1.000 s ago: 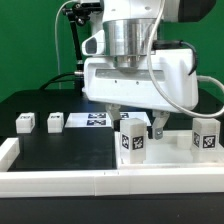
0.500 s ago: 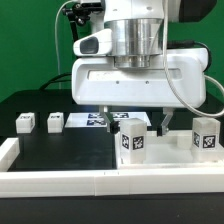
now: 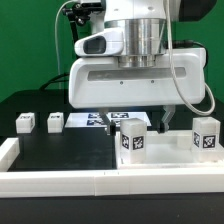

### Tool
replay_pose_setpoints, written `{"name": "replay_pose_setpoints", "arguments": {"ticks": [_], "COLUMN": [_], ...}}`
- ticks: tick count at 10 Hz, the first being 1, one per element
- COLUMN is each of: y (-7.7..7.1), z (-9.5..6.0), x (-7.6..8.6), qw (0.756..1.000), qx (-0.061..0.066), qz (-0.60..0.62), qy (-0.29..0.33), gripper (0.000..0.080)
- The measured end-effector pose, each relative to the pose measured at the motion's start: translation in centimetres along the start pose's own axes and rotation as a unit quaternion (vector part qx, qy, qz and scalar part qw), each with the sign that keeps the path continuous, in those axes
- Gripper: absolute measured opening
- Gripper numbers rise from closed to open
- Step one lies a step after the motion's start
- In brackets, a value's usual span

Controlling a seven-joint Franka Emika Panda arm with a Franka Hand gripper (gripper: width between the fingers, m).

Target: Assemble square table

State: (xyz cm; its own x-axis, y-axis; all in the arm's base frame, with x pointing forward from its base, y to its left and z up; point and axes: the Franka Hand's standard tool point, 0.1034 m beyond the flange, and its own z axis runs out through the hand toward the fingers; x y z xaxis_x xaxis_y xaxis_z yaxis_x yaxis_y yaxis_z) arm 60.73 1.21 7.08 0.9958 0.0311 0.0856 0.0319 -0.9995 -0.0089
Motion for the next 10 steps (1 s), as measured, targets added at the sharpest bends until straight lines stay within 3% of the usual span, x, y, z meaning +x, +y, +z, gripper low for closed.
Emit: {"name": "replay_pose_setpoints", "arguments": {"ticks": [5,6,7,8,10], "y": [0.21,0.22,0.33,0.38,0.36], "z": [0.01,0.02,0.02,0.02,0.03], "x": [-0.01,-0.01,-0.02,-0.02,-0.03], "qw": [0.996,0.996,0.996,0.996,0.997], "qx": [-0.007,-0.007,-0.008,-0.008,-0.008], "qz": [-0.089,-0.089,-0.089,-0.088,-0.079], "qy": [-0.001,-0.001,-0.001,-0.002,-0.002], "gripper": [0.0636,0.0449,0.0449,0.0289,0.029]}}
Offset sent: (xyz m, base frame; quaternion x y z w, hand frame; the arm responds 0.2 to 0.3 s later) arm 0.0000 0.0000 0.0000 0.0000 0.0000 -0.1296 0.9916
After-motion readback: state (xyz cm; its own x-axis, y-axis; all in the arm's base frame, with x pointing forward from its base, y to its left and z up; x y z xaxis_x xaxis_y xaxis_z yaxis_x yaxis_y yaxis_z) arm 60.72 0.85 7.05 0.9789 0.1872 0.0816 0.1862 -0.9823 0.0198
